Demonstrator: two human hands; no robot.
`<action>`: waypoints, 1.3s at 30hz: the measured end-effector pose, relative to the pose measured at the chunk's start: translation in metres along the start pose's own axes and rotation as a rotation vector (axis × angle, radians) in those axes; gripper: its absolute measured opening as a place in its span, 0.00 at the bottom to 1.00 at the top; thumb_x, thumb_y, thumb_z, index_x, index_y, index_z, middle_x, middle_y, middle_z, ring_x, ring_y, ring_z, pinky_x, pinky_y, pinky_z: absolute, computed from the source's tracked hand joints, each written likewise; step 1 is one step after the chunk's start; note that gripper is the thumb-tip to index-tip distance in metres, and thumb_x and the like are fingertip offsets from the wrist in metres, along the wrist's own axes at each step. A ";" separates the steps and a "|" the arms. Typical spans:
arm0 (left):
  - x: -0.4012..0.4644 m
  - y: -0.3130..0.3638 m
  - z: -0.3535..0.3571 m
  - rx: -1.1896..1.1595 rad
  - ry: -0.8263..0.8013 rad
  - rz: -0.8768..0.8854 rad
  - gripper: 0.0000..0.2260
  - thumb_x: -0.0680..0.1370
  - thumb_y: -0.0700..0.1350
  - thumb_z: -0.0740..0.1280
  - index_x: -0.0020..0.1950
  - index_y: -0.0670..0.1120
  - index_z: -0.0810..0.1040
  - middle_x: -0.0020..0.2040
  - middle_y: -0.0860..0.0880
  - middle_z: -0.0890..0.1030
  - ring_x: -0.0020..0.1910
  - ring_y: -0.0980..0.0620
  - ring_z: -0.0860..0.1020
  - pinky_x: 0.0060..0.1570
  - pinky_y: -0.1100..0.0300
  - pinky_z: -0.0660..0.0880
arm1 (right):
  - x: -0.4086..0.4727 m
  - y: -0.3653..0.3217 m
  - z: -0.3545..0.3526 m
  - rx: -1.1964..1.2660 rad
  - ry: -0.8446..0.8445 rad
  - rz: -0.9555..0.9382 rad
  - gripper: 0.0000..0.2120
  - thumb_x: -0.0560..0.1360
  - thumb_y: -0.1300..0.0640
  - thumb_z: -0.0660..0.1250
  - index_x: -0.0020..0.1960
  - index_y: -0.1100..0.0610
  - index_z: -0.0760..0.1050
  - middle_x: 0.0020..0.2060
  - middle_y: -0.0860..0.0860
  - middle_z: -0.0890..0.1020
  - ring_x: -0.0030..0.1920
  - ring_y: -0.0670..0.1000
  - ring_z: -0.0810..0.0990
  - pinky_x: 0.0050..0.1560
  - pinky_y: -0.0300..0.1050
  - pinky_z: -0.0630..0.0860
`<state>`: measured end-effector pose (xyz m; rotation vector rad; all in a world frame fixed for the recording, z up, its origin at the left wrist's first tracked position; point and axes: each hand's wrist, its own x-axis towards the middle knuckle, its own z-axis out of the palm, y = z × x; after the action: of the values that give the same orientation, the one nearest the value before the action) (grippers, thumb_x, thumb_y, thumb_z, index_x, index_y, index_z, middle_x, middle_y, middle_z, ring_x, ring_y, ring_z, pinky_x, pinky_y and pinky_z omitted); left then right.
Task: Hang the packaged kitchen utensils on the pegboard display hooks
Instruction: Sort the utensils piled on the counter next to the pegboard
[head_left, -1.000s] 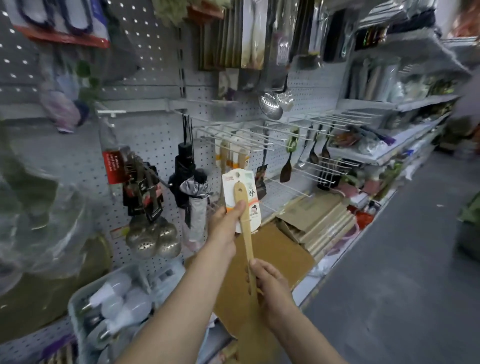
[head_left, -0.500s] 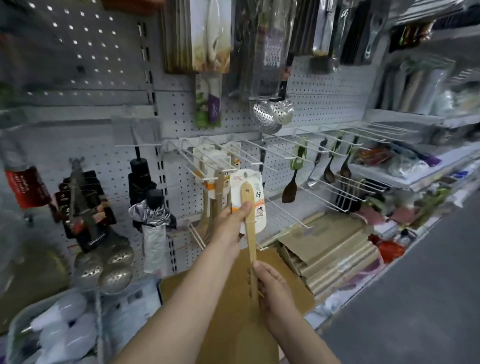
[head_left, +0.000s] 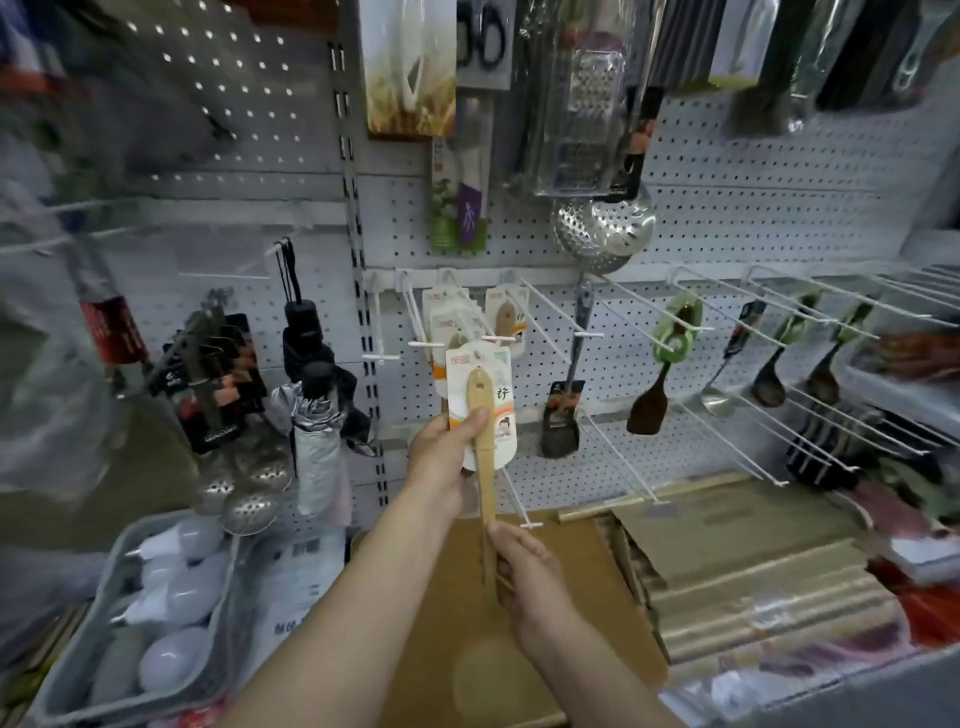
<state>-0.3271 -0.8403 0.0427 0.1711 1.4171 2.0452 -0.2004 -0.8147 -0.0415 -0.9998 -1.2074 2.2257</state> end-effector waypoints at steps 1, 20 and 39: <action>0.003 0.000 0.000 -0.002 0.014 0.003 0.08 0.75 0.43 0.75 0.53 0.45 0.82 0.50 0.44 0.87 0.54 0.42 0.83 0.50 0.50 0.80 | 0.006 -0.001 0.001 -0.001 -0.006 0.007 0.08 0.77 0.56 0.73 0.53 0.58 0.85 0.40 0.54 0.85 0.40 0.53 0.80 0.41 0.45 0.74; 0.121 0.022 0.003 -0.009 0.091 0.062 0.12 0.78 0.39 0.71 0.61 0.38 0.81 0.50 0.41 0.86 0.38 0.49 0.84 0.30 0.62 0.77 | 0.150 -0.028 0.041 -0.115 -0.025 0.024 0.06 0.79 0.58 0.71 0.53 0.57 0.85 0.46 0.54 0.88 0.53 0.55 0.85 0.57 0.47 0.80; 0.056 0.008 -0.016 0.026 0.260 0.040 0.04 0.80 0.44 0.70 0.53 0.45 0.79 0.38 0.51 0.85 0.32 0.59 0.83 0.25 0.68 0.74 | 0.138 -0.042 0.033 -0.252 -0.106 -0.006 0.10 0.78 0.51 0.72 0.59 0.50 0.81 0.58 0.49 0.84 0.59 0.50 0.80 0.65 0.50 0.75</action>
<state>-0.3821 -0.8232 0.0297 -0.0593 1.6077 2.1424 -0.3146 -0.7212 -0.0486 -0.9777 -1.5656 2.1845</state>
